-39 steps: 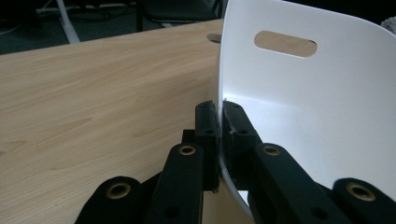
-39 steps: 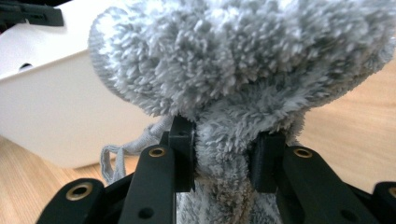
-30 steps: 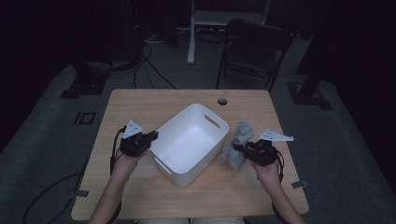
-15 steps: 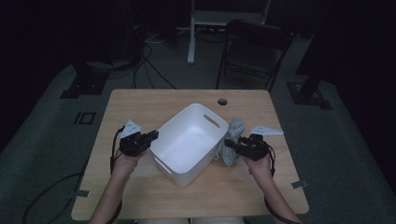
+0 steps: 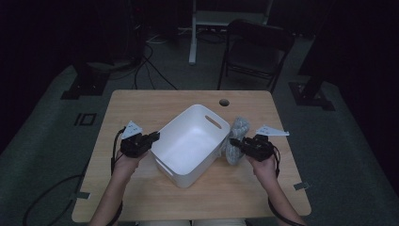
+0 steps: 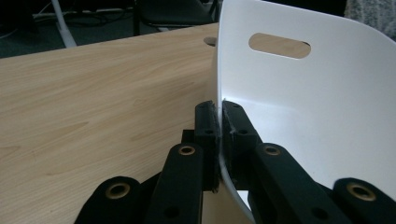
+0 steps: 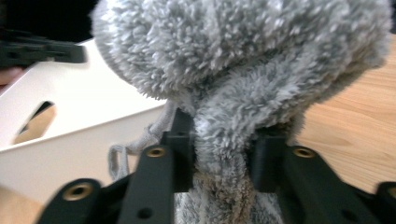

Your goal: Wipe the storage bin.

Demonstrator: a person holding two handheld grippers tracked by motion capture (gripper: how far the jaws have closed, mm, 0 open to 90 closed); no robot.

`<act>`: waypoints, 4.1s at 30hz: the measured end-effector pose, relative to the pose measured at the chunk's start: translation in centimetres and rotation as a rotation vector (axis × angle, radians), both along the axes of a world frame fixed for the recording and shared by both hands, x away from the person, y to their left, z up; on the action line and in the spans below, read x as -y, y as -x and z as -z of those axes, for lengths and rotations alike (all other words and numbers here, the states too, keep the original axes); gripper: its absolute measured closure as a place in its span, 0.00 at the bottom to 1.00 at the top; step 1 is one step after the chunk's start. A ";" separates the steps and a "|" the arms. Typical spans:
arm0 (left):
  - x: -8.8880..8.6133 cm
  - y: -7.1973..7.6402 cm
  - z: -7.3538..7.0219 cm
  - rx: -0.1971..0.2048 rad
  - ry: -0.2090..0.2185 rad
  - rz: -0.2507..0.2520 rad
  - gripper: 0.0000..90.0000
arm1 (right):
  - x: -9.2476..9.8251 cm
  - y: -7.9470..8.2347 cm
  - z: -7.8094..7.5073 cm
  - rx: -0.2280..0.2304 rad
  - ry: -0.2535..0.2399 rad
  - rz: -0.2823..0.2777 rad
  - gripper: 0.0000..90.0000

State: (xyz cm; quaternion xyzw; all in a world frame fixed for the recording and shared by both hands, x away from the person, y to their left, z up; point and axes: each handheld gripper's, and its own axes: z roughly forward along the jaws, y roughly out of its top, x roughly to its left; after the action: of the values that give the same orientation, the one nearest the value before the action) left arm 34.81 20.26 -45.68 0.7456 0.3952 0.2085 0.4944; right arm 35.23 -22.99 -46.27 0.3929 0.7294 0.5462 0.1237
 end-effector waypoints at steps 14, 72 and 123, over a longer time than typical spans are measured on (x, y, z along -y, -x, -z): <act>-0.1 -0.4 0.1 -0.007 0.007 0.050 0.95 | -1.3 -0.9 1.2 -0.022 0.048 0.055 0.77; 0.7 -0.5 0.3 0.017 -0.021 0.043 0.94 | -4.0 0.7 2.5 -0.111 0.065 -0.081 0.77; 1.9 -0.4 0.2 0.022 -0.037 0.026 0.93 | -5.6 2.9 2.2 -0.062 0.091 -0.100 0.77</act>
State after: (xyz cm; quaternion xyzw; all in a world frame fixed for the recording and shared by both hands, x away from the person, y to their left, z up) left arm 35.22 18.34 -45.91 0.7574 0.3759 0.2175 0.4876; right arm 32.29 -17.36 -48.51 0.3665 0.7757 0.5055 0.0915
